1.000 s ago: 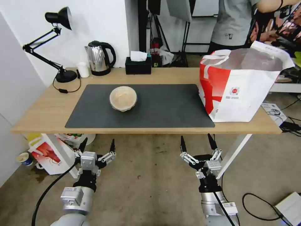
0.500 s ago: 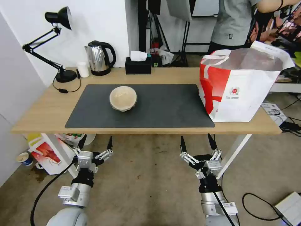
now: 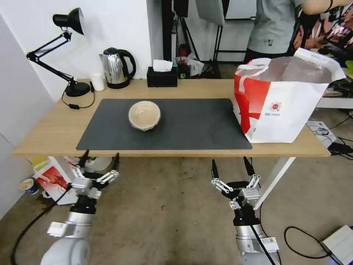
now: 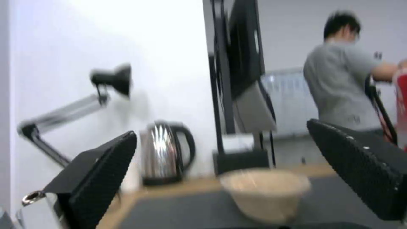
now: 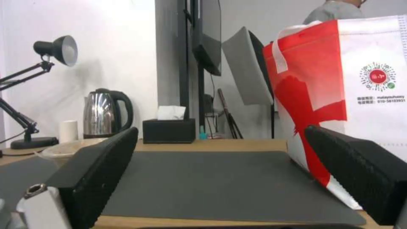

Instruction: Pick up the trash from the table and place it into the takeout bag.

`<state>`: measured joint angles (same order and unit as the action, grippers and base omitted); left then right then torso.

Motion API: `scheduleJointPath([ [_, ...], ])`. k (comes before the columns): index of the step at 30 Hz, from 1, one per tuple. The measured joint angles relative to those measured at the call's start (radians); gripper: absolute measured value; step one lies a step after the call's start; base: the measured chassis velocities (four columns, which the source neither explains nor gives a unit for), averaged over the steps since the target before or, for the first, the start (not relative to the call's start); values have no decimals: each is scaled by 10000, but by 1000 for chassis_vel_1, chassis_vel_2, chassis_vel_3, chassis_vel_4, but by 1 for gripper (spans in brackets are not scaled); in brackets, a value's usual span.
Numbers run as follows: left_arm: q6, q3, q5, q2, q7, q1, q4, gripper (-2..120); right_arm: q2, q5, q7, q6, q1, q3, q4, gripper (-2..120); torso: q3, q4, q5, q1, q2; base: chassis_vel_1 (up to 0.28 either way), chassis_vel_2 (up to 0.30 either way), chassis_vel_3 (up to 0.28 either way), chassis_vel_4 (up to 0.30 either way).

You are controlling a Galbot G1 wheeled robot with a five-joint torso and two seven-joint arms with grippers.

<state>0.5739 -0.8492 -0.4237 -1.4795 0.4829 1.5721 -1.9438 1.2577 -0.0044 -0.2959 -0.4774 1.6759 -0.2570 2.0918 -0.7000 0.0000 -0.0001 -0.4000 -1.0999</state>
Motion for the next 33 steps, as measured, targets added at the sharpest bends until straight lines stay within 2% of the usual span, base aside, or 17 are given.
scheduleJointPath([
  [4, 262, -222, -346, 2, 368, -61, -17, 100, 0, 0, 0, 0, 0, -2, 0, 100, 0, -1, -10, -1, 1, 0, 0, 0, 0],
  [6, 894, -906, -1376, 5, 1363, -128, -576, 100, 0, -1, 1, 0, 1, -1, 0, 100, 0, 1, 8, 0, 0, 0, 0, 0, 0],
  [9, 990, -1018, -1566, 5, 1561, -128, -670, 100, 0, 0, 1, 0, 0, -1, 0, 100, 1, 0, -4, 0, 0, 0, 0, 0, 0],
  [14, 995, -1039, -1593, 5, 1601, -109, -762, 100, 0, 0, 1, 0, 0, -1, 0, 100, 0, 0, -3, -1, 0, 0, 0, 0, 0],
  [16, 783, -1087, -1586, -23, 1602, 145, -1620, 100, 0, 0, 1, 0, 2, 0, 0, 100, 0, 1, -3, -1, 0, 0, 0, 0, 0],
  [17, 706, -1101, -1582, -29, 1586, 216, -1873, 100, 1, 0, 1, 0, -3, -1, 0, 100, 2, 2, 16, 1, -2, 0, 0, 0, 0],
  [18, 706, -1101, -1582, -29, 1586, 216, -1873, 100, 1, 0, 1, 0, -3, -1, 0, 100, 2, 2, 16, 1, -2, 0, 0, 0, 0],
  [19, 610, -1104, -1567, -34, 1569, 255, -1992, 100, 1, 0, 1, 0, 1, 0, 0, 100, 1, 2, 12, 1, -2, 0, 0, 0, 0],
  [20, 382, -1101, -1513, 9, 1550, 259, -2295, 100, -3, 0, 0, 0, 1, -3, 0, 100, 1, 2, -18, 1, -2, 0, 0, 0, 0],
  [21, 203, -1103, -1489, 109, 1528, 252, -2520, 100, 2, 0, 1, 0, 0, 1, 0, 100, 2, -4, 15, 0, -3, 0, 0, 0, 0],
  [22, 203, -1103, -1489, 109, 1528, 252, -2520, 100, 2, 0, 1, 0, 0, 1, 0, 100, 2, -4, 15, 0, -3, 0, 0, 0, 0],
  [24, -32, -1103, -1446, 317, 1497, 227, -2608, 100, 0, 0, 1, 0, 1, -1, 0, 100, 1, 0, -11, 0, -1, 0, 0, 0, 0],
  [25, -32, -1103, -1446, 317, 1497, 227, -2608, 100, 0, 0, 1, 0, 1, -1, 0, 100, 1, 0, -11, 0, -1, 0, 0, 0, 0],
  [26, -101, -1105, -1436, 436, 1484, 193, -2608, 100, 0, 0, 1, 0, 0, 0, 0, 100, 1, 1, 6, 0, -2, 0, 0, 0, 0],
  [33, -427, -964, -1410, 1095, 1436, -143, -2296, 100, 0, 0, 1, 0, 0, -1, 0, 100, 1, -1, 0, 0, -2, 0, 0, 0, 0],
])
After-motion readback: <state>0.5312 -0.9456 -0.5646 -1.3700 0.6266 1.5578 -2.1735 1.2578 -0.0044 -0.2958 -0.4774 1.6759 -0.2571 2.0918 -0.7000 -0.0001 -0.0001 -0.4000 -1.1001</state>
